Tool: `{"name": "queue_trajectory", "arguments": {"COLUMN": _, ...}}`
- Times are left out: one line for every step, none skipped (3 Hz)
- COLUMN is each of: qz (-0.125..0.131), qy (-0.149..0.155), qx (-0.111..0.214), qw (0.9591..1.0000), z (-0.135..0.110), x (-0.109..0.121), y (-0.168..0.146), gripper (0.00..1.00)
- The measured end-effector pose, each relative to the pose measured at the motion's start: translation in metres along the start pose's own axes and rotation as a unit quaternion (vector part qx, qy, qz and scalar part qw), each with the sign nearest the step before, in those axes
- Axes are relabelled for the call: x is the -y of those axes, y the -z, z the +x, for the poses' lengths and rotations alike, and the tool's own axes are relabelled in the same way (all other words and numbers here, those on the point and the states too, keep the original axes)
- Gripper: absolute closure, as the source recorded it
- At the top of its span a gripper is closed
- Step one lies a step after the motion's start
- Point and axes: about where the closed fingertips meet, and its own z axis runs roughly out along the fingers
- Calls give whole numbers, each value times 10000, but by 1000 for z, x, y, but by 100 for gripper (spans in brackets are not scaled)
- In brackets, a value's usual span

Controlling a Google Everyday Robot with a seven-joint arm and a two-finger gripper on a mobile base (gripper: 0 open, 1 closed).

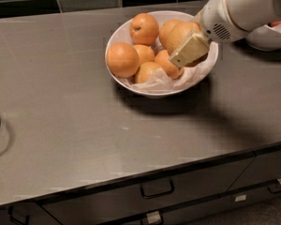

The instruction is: Pick orange from white bowl

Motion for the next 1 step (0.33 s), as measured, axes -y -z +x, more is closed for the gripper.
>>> {"name": "queue_trajectory", "arguments": {"qz": 157, "qy": 58, "qx": 253, "qw": 9995, "z": -12, "x": 8, "y": 9, "gripper": 100}}
